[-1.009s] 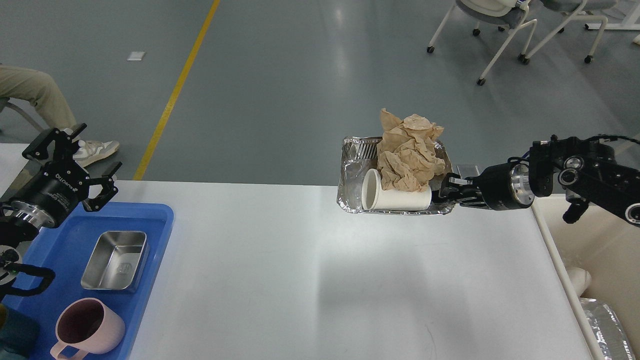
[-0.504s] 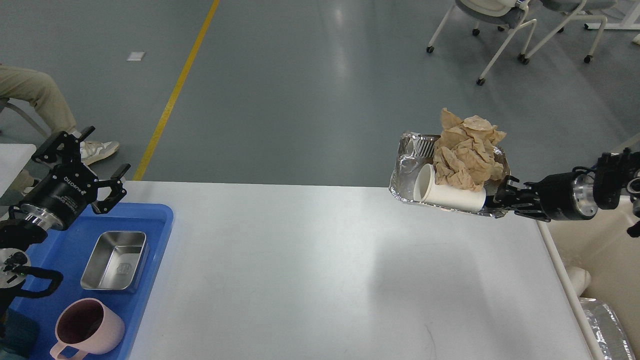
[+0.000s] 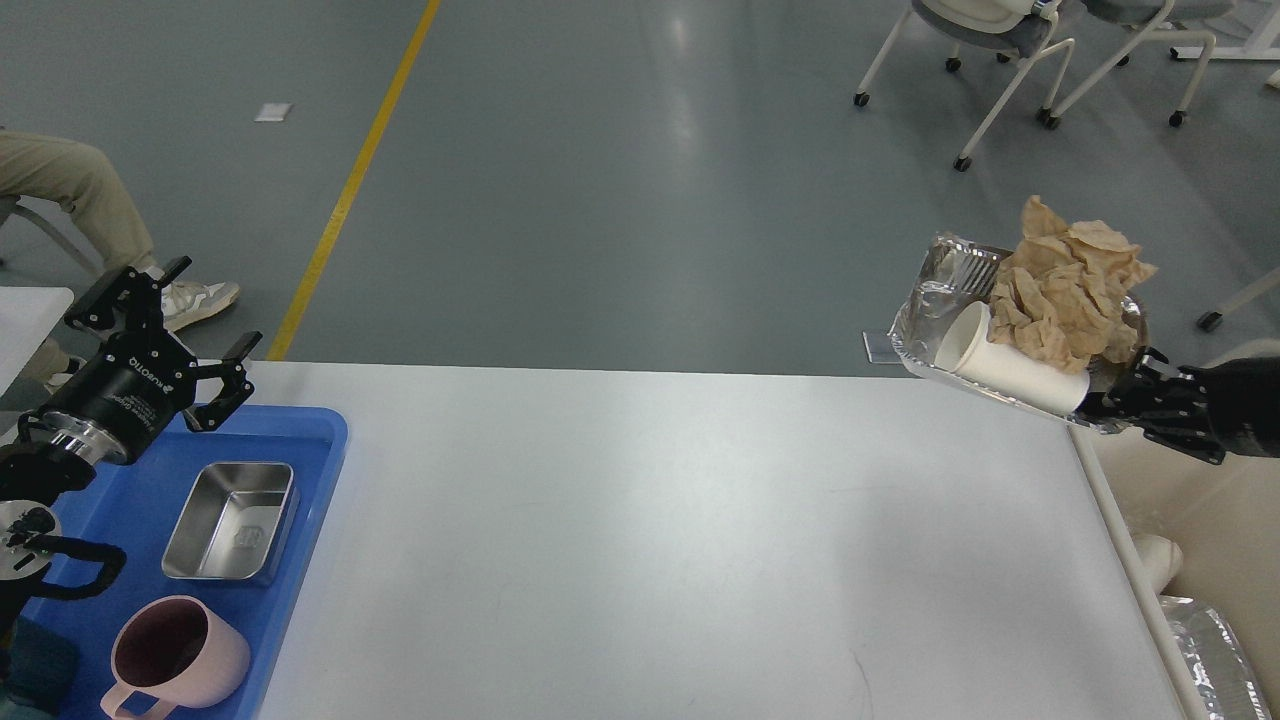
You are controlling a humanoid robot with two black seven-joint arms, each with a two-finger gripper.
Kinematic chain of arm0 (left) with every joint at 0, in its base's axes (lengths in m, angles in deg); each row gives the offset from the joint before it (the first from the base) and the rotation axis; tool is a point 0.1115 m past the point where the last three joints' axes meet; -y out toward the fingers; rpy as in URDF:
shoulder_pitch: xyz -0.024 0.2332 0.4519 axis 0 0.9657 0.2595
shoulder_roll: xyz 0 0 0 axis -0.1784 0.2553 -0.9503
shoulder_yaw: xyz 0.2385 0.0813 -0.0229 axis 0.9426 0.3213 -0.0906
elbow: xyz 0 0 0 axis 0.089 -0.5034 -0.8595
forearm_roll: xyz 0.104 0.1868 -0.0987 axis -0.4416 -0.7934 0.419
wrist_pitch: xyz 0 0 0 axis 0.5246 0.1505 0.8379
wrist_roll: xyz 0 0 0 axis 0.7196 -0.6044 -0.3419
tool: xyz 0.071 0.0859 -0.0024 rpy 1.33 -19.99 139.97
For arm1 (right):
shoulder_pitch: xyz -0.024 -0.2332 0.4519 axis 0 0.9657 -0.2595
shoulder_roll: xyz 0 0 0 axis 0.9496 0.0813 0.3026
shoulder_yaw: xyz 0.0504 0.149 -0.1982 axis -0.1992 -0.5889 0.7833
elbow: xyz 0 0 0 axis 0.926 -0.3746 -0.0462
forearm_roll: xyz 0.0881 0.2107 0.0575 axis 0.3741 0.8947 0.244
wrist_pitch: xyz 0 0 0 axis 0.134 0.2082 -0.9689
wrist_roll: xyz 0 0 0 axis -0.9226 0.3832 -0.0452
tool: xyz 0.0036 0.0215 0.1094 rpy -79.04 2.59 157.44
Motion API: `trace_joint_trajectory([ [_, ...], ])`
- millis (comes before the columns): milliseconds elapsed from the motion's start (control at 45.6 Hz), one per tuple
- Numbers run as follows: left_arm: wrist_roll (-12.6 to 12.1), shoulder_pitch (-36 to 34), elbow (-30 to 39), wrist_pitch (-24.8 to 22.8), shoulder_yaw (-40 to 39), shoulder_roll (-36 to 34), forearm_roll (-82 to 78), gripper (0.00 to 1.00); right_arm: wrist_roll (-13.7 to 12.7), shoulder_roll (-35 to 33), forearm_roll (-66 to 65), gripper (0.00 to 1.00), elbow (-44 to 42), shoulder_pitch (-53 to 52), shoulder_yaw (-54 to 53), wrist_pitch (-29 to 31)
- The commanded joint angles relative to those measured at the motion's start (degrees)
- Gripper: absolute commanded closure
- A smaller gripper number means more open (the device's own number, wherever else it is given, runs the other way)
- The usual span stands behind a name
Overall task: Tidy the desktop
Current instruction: 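Carry the loaded foil tray with the right gripper to the white bin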
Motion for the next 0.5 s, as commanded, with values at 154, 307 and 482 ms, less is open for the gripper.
trace_joint_trajectory([
  [154,0.0,-0.1,0.0,0.2,0.3,0.2,-0.1,0.03,0.0,-4.0,6.9,1.0,-4.4,4.9,0.1,-0.8],
  [307,0.0,0.0,0.0,0.1,0.1,0.2,-0.1,0.03,0.0,-4.1,9.3,1.0,-8.9,8.2,0.3,-0.9],
  [482,0.0,0.0,0.0,0.0,0.2,0.3,-0.1,0.03,0.0,-3.3,12.5,1.0,-16.3,10.3,0.8,-0.8],
])
